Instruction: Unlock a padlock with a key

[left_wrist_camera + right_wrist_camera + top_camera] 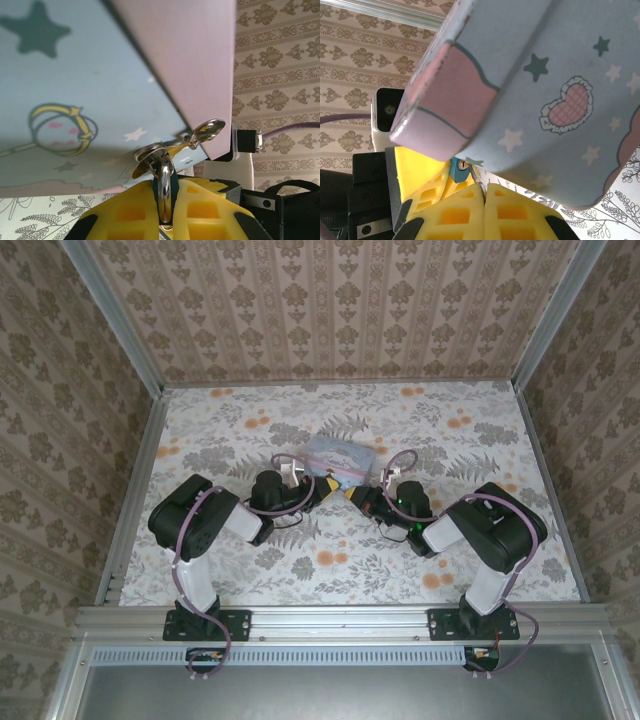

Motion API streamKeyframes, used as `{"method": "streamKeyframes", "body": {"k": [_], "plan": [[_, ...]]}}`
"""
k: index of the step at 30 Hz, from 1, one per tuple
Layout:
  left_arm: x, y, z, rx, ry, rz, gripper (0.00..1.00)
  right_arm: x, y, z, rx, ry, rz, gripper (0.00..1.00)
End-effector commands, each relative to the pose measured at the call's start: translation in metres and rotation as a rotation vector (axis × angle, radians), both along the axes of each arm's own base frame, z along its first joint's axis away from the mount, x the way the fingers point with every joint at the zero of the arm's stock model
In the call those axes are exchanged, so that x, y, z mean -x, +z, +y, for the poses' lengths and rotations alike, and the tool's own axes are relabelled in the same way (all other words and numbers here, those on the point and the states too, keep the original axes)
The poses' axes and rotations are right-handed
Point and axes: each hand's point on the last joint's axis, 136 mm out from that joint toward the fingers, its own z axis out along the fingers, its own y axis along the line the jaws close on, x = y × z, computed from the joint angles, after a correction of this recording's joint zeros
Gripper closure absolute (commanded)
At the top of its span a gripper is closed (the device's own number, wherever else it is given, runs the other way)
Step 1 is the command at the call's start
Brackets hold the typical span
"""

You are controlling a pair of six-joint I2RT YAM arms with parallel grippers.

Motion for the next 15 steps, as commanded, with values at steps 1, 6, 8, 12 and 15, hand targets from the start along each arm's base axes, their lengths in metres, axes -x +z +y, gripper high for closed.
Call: {"method": "streamKeyframes", "body": {"k": [1,6,8,12,15], "plan": [[0.0008,0.0177,-0.0068,0.046,-0.028,-0.059,1.00,-0.0071,0.0181,0.0034,-0.023,-0.010,-0.038,1.00],[0.0019,0.0175,-0.0073,0.046,-0.032,-0.057,1.00,-0.0085,0.0200,0.0021,-0.023,-0.014,-0.041,1.00],[0.0017,0.0169,-0.0070,0.043,-0.030,-0.060,1.00,-0.0084,0.0212,0.0008,-0.022,-0.016,-0.044,1.00],[0.0022,0.0121,-0.0060,0.034,-0.027,-0.052,1.00,-0.0083,0.0245,-0.0018,-0.016,-0.019,-0.049,1.00],[0.0022,0.0113,-0.0060,0.032,-0.025,-0.052,1.00,-0.0081,0.0267,-0.0020,-0.014,-0.018,-0.053,1.00]]}}
